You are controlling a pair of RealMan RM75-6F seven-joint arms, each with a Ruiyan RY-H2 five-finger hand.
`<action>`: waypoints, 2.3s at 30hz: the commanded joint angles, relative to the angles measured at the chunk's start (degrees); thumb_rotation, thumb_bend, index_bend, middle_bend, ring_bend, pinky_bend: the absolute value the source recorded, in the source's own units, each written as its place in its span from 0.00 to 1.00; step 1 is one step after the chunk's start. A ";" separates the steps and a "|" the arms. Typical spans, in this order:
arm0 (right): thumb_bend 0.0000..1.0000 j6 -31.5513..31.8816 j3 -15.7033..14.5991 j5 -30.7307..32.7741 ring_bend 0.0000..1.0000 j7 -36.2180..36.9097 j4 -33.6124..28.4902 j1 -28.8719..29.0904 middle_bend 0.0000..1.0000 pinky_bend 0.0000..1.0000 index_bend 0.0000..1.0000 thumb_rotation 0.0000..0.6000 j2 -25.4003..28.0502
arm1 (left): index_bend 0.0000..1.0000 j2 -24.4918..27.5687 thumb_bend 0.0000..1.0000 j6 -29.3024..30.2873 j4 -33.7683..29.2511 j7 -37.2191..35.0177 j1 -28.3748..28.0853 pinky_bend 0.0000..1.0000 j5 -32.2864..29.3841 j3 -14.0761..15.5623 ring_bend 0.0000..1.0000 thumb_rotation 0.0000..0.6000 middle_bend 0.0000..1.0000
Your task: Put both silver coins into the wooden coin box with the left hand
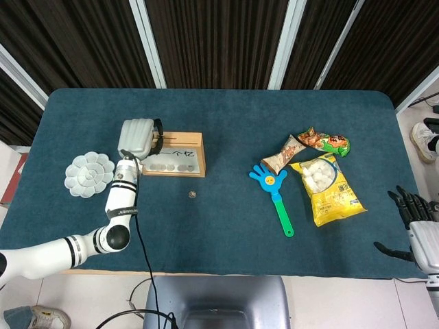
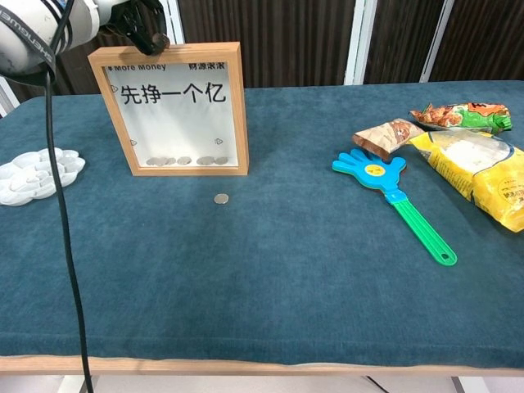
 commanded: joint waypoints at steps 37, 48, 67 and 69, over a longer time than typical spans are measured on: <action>0.04 0.55 -0.45 -1.16 0.00 -0.38 -0.23 -0.13 0.00 0.00 0.00 1.00 -0.22 | 0.39 1.68 0.43 15.14 -20.23 -13.91 12.70 1.00 26.85 12.88 1.00 1.00 1.00; 0.04 2.66 -0.65 -2.17 0.00 0.44 -0.46 -0.98 0.00 0.00 0.00 1.00 0.10 | 0.41 -13.71 0.43 14.86 -4.06 -28.07 21.98 1.00 33.83 21.25 1.00 1.00 1.00; 0.04 3.78 0.16 -0.66 0.00 6.19 1.45 -1.96 0.00 0.00 0.00 1.00 1.54 | 0.44 -36.62 0.43 0.94 33.89 -25.64 14.41 1.00 32.15 11.89 1.00 1.00 1.00; 0.04 3.59 0.18 -0.61 0.00 6.33 1.48 -1.90 0.00 0.00 0.00 1.00 1.59 | 0.44 -38.09 0.43 1.15 36.34 -25.43 13.75 1.00 32.82 11.45 1.00 1.00 1.00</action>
